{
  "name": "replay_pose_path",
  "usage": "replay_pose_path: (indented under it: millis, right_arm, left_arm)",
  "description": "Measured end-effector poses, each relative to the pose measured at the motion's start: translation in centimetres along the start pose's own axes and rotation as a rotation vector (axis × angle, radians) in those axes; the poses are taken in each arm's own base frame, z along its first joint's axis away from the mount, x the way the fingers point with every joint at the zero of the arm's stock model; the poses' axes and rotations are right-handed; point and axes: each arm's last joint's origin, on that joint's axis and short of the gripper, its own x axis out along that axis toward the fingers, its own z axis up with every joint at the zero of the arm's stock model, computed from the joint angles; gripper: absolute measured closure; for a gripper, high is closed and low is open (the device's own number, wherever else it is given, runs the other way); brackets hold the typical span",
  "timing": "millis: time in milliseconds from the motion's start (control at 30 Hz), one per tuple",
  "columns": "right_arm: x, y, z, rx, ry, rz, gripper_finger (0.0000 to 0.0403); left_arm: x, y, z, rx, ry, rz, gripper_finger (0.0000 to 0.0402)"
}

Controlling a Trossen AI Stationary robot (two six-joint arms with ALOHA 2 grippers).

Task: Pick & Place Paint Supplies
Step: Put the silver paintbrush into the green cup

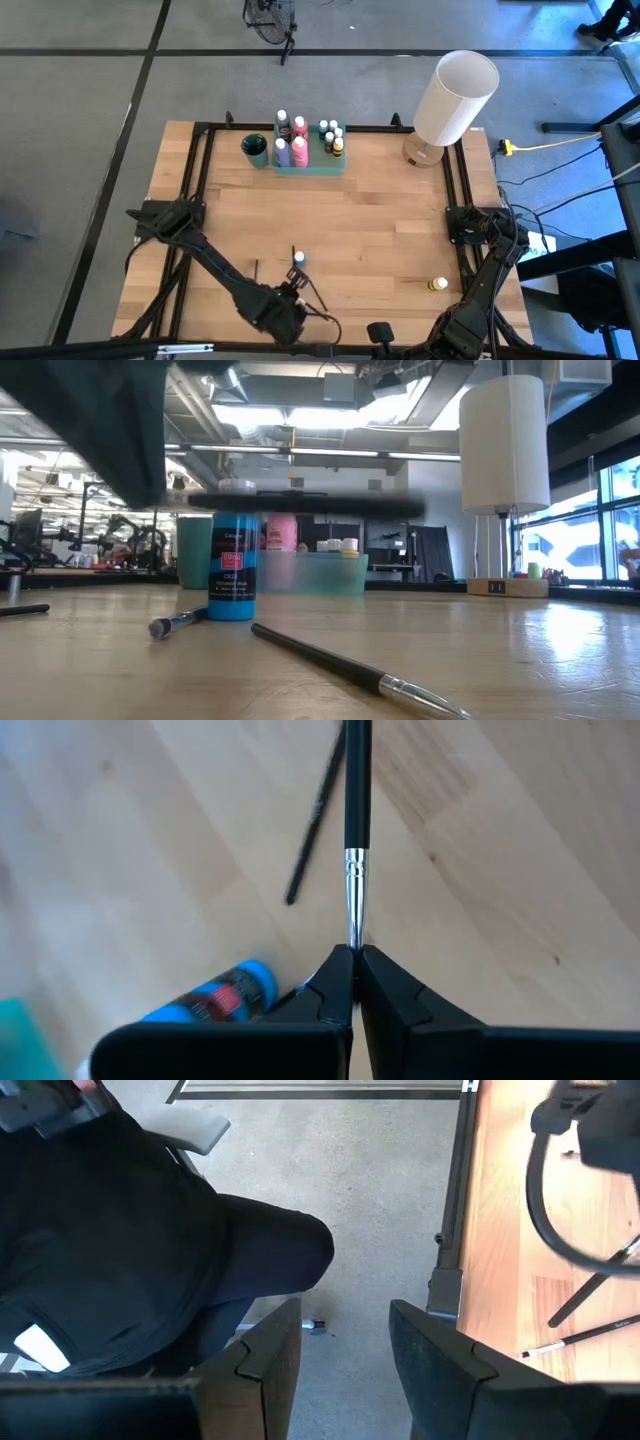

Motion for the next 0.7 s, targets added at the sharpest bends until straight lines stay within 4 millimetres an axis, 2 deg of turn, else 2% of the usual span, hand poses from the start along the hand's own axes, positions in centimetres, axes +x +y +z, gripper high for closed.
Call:
replay_pose_path:
  millis: [200,400,533,700]
  right_arm:
    - [0.0,0.0,0.0,-0.001,0.003,-0.002,0.0246]
    - [0.0,-0.1,-0.1,-0.003,0.006,-0.005,0.0246]
    - [0.0,-0.1,-0.1,-0.005,0.011,-0.008,0.0246]
    - [0.0,-0.1,-0.2,-0.008,0.019,-0.014,0.0246]
  left_arm:
    - [-2.6,-0.7,0.1,0.014,0.026,0.063,0.0399]
    - [-5.2,-0.3,-0.7,0.029,0.12,0.175,0.0399]
    - [-7.9,-0.4,-0.7,0.081,0.131,0.203,0.0399]
    - [-11.1,-0.2,-0.7,0.135,0.076,0.368,0.0399]
